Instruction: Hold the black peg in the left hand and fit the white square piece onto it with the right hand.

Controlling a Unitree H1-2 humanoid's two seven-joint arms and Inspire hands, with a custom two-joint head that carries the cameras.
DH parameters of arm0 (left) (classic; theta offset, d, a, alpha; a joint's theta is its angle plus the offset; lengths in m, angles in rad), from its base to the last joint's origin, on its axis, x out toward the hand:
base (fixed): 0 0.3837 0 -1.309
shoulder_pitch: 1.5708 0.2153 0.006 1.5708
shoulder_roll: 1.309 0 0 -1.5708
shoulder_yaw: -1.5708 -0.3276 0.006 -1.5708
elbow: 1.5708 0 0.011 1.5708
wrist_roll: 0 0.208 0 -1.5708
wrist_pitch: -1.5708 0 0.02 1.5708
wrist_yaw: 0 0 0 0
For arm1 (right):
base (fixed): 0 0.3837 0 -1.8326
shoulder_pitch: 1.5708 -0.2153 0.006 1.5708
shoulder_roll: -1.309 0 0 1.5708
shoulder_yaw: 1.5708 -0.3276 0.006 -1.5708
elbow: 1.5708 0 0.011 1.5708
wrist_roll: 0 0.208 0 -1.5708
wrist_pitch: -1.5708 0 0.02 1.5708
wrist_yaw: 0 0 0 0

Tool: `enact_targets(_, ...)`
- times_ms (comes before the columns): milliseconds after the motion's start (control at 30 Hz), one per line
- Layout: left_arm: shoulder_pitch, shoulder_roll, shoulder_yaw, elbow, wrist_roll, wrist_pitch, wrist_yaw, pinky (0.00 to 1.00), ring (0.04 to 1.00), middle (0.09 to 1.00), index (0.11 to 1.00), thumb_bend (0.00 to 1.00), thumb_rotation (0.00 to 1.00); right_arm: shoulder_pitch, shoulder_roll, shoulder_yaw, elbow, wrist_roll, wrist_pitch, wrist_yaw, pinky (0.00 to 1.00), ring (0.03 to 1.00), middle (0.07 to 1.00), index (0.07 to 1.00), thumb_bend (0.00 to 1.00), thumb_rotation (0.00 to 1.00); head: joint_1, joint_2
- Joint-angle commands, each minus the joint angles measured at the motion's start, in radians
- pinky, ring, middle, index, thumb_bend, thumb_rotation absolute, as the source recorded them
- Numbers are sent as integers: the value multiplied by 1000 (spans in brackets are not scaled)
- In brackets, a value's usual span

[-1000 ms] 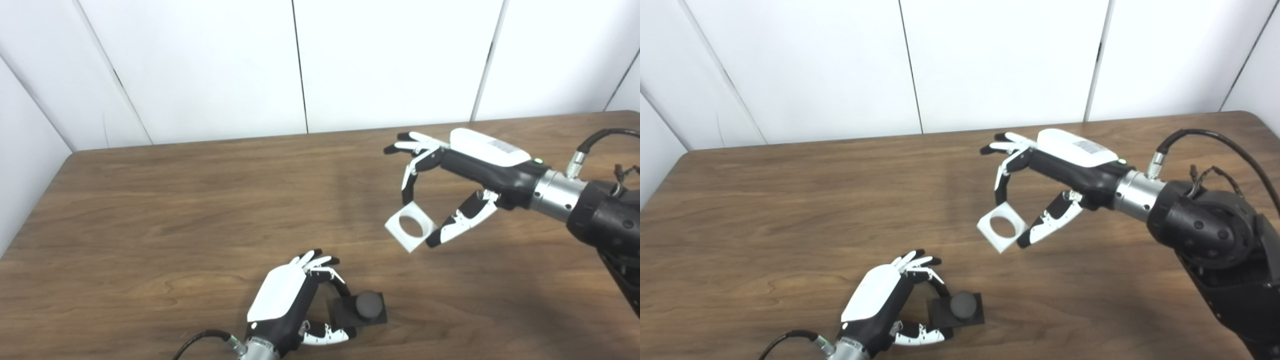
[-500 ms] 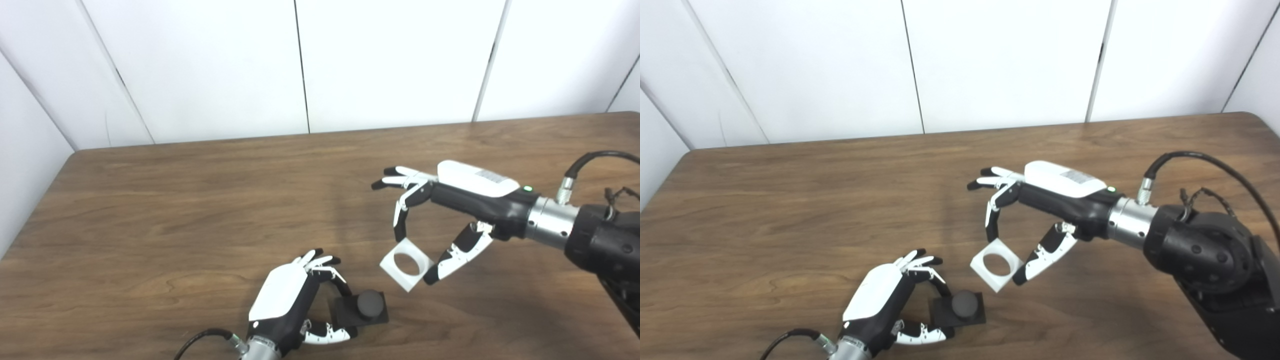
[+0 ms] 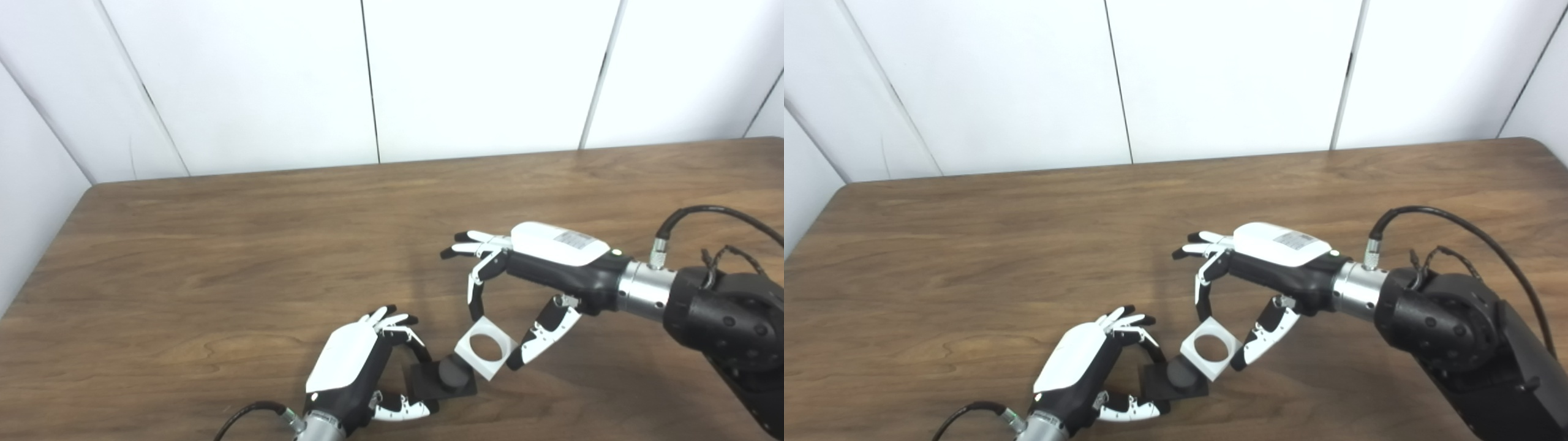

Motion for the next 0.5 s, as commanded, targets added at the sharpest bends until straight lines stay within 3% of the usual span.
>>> enact_targets(0,-5,-25,-10,-2,22,1,-1,978,969,862,490,493,74,-37,9,-3,2,-13,-23,-7,966,1000,940,489,525,152,3,1)
enact_targets(300,-6,-25,-13,-7,25,6,-6,980,970,866,490,493,75,-31,34,19,21,-34,-24,-3,982,1000,947,490,525,151,8,4)
enact_targets(467,-8,-26,-14,-6,25,7,-7,978,970,866,491,493,75,-26,50,30,42,-47,-63,-16,979,1000,942,490,525,154,11,5)
